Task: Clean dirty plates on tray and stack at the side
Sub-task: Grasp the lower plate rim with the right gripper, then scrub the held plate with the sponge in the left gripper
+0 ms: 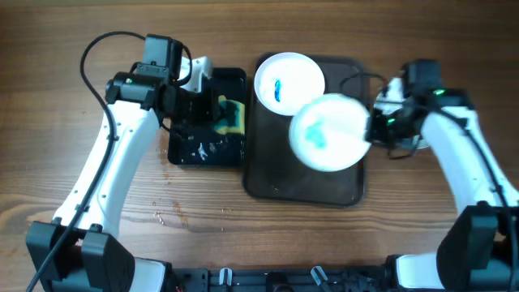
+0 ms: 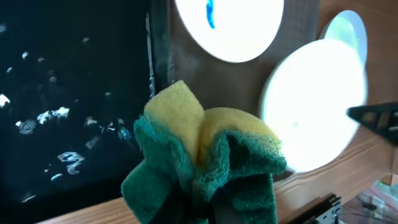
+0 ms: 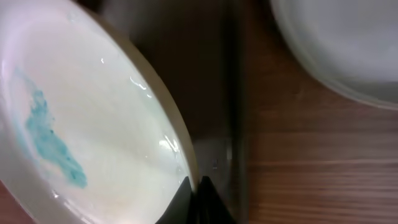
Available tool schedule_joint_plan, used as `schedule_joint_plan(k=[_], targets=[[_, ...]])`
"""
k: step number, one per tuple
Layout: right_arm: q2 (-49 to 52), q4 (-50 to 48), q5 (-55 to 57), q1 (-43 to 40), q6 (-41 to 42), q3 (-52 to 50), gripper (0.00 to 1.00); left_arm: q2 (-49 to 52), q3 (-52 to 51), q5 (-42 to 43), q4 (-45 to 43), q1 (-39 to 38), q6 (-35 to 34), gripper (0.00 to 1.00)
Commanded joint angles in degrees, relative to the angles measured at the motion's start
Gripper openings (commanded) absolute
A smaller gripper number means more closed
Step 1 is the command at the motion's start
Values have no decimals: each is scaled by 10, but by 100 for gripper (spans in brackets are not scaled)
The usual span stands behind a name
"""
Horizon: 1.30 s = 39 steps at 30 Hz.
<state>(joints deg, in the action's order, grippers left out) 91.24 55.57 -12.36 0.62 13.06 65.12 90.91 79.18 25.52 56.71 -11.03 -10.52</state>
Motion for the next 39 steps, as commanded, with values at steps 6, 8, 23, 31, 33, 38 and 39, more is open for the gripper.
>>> schedule_joint_plan(k=[6,8,23,31,33,38,39], targets=[[10,-156,70,120,101,-110,27,42,3,-110,-61,-113,-82,4],[10,-169,64,116,45,-110,27,65,3,-148,-59,-134,-109,4],[11,-161,2,116,9,-110,39,260,-59,-238,-143,-30,-137,4],[19,-209,2,116,34,-150,31,259,4,-217,-74,-30,-122,4],[25,-215,2,116,34,-152,29,245,52,-197,-29,-30,-122,4],[40,-223,3,116,66,-154,22,197,137,-119,49,-45,-122,4],[51,-228,3,116,66,-156,22,186,137,-100,46,-57,-122,4]])
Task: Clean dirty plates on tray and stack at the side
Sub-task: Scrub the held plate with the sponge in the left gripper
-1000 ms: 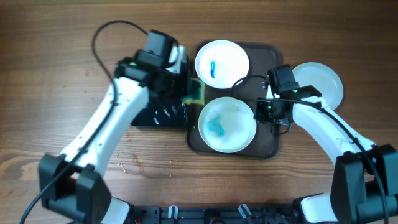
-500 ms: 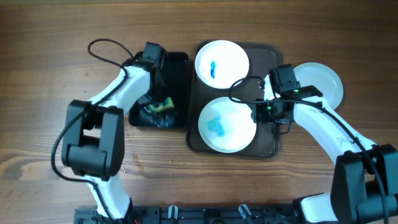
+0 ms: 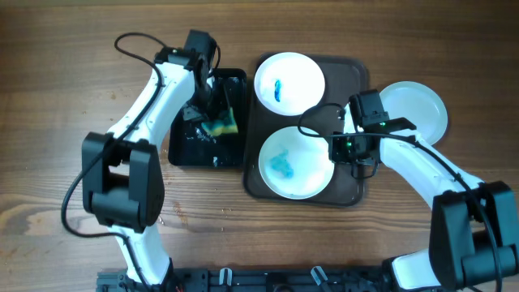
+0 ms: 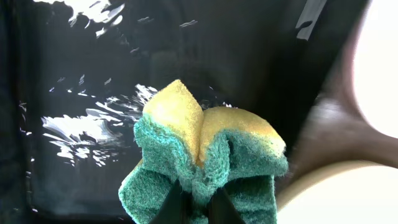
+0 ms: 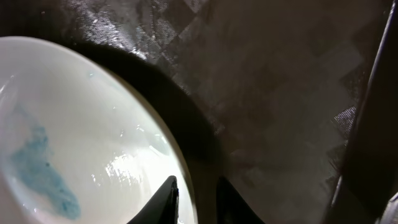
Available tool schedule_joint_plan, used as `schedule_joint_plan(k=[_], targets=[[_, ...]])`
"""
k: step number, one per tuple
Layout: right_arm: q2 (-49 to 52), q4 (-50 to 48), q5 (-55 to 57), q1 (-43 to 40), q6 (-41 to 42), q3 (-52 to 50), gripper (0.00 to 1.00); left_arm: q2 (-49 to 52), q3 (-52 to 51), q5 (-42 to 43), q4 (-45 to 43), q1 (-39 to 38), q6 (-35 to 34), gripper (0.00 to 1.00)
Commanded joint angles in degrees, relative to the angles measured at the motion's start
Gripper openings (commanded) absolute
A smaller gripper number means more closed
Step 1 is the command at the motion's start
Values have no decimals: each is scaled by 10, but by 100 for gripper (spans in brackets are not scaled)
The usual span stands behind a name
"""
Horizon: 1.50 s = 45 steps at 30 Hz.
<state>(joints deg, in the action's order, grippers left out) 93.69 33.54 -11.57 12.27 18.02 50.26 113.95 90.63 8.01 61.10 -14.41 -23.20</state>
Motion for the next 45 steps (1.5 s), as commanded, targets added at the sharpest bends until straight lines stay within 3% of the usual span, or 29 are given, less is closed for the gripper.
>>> schedule_joint_plan(k=[1,2,4,8,12,15,16,21,23,27,30,31,34,37,41,45], targets=[[39,-15,-5,-1,17,-12,22,-49,23,81,0,-35,5,4],[58,-19,-5,-1,17,-13,21,-49,23,80,-2,-59,5,4],[73,-25,-5,-1,17,-13,4,-43,23,80,-13,-86,4,4],[69,-29,-3,-1,19,-12,4,-17,15,80,-50,-167,2,4],[69,-25,-3,-1,19,-12,4,41,-27,81,-134,-230,-68,4],[69,-24,-3,-1,19,-12,4,102,-53,144,-186,-252,-86,4],[69,-23,-4,-1,19,-12,4,120,-53,123,-181,-253,-86,4],[69,-22,-5,-1,19,-12,4,124,-52,-179,-62,-194,-86,4],[69,-22,-5,-1,19,-12,4,124,-52,-236,-41,-158,-73,4],[69,-20,-5,-1,19,-12,4,124,-52,-186,-25,-127,-35,4],[69,-20,-5,-1,23,-12,4,124,-52,2,-32,-129,32,4],[69,-17,-5,-1,31,-12,4,124,-52,154,-42,-136,87,4],[69,-18,-5,-1,50,-12,4,124,-52,287,-61,-179,139,4],[69,-15,-5,-1,52,-12,4,124,-52,288,-86,-249,140,4],[69,-14,-5,-1,51,-12,4,124,-52,282,-48,-266,138,4],[69,-14,-5,-1,60,-12,4,124,-52,90,13,-236,115,4]])
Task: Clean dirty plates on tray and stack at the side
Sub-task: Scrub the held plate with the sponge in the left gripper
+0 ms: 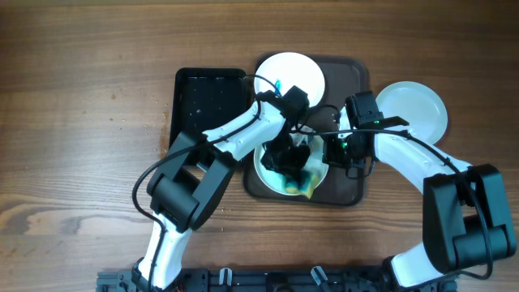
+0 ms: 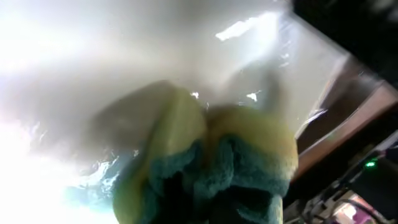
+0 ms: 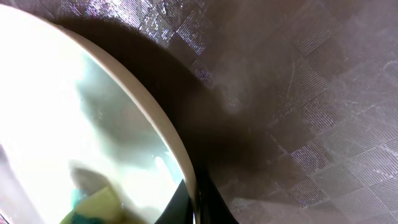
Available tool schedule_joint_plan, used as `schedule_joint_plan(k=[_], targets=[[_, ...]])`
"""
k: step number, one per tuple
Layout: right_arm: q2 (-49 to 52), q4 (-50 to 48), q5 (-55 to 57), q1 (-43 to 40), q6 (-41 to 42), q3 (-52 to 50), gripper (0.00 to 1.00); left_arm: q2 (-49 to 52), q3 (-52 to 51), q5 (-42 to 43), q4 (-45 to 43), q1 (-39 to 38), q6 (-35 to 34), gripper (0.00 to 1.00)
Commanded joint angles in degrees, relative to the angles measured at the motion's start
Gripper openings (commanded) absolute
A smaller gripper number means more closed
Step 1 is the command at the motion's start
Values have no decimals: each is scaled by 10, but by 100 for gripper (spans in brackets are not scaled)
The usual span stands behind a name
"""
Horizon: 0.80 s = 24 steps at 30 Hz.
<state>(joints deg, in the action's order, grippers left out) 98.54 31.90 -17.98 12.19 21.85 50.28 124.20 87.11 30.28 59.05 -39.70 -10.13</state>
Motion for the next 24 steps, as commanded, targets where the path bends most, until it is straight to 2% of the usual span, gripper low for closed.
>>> schedule_joint_plan(k=[1,4,5,11,12,16,17,20,24], targets=[[21,3,59,0,22,-12,4,21,-17,-204,41,37,-54,4],[21,5,59,0,21,-12,4,21,-17,-352,60,110,-153,4],[21,5,59,0,21,-12,4,21,-17,-370,60,124,-161,4],[21,14,61,0,0,-12,4,21,-17,-376,15,141,-161,4],[21,16,61,0,-11,-12,4,21,-17,-357,0,139,-161,4],[21,22,63,0,-30,-12,4,21,-17,-80,-140,122,-161,4],[21,23,64,2,-40,-12,4,21,-17,-56,-164,116,-164,4],[21,35,90,9,-52,-12,4,21,-17,-50,-239,81,-221,4],[21,39,90,26,-52,-12,4,21,-17,-56,-341,26,-221,4]])
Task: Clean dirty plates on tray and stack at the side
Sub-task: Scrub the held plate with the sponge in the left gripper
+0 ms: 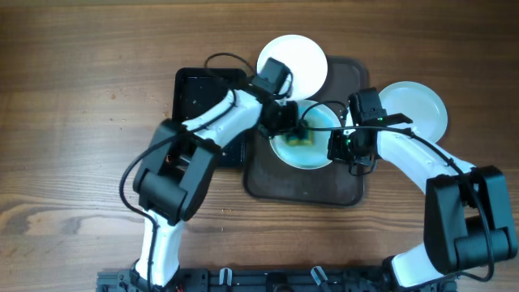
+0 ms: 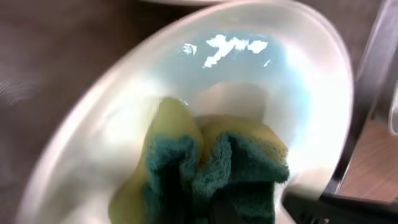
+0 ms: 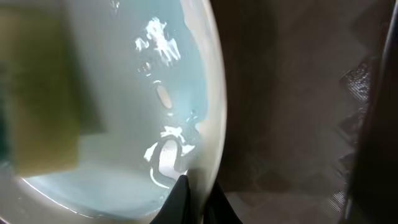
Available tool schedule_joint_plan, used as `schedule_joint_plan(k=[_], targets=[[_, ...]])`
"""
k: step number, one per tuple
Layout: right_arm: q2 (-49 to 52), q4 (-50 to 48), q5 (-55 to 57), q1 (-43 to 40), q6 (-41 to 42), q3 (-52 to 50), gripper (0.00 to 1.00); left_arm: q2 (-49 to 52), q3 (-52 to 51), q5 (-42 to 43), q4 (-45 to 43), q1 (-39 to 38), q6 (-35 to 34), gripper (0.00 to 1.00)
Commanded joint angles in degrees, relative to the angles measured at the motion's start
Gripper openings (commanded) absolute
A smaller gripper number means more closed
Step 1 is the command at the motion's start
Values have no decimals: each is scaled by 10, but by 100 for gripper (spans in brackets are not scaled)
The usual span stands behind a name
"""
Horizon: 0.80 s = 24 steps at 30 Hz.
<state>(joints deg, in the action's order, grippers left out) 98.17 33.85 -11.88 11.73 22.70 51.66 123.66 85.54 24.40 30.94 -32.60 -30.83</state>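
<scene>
A wet white plate (image 1: 306,138) smeared pale blue is tilted over the dark tray (image 1: 304,182). My right gripper (image 3: 200,198) is shut on its right rim (image 3: 208,124). My left gripper (image 2: 214,208) is shut on a yellow-and-green sponge (image 2: 214,165), which presses into the plate's face (image 2: 249,81); the sponge (image 1: 302,136) shows small in the overhead view. A second white plate (image 1: 293,58) lies at the tray's far end, its stain hidden by the left arm. A clean white plate (image 1: 413,107) lies on the table right of the tray.
A black water basin (image 1: 209,109) sits left of the tray, partly under the left arm. Cables loop above the left arm. Bare wooden table (image 1: 81,162) surrounds everything.
The held plate has moved from the tray's near middle toward its far middle and is tilted more. The sponge is still on its face, and the blue stain has spread into a pale film.
At first the right gripper held the blue-stained plate above the tray while the left held the sponge over the basin. Then the plate lay low on the tray, sponge still at the basin. After that the sponge was on the plate, and now the stain is smeared thin.
</scene>
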Motion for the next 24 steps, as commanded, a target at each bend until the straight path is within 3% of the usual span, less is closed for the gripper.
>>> schedule_joint_plan(k=[1,6,8,10,12,17,21,24], targets=[[25,21,29,32,-60,-26,4,27,-1,-1,-71,-47,-14,4],[25,29,29,32,-60,-26,4,27,-1,-69,-28,-12,0,4],[25,27,29,32,-59,-26,4,26,-1,-93,66,18,39,4],[25,24,29,32,-55,-26,4,26,-1,-175,161,36,39,4],[25,26,52,32,-25,-26,4,26,-1,-198,212,39,69,4],[32,26,151,32,31,-26,4,7,-1,-195,278,37,82,4],[45,27,164,32,44,-26,4,-88,-1,-190,296,51,82,4],[42,12,159,32,-6,-20,4,-168,-1,-99,297,76,109,4]])
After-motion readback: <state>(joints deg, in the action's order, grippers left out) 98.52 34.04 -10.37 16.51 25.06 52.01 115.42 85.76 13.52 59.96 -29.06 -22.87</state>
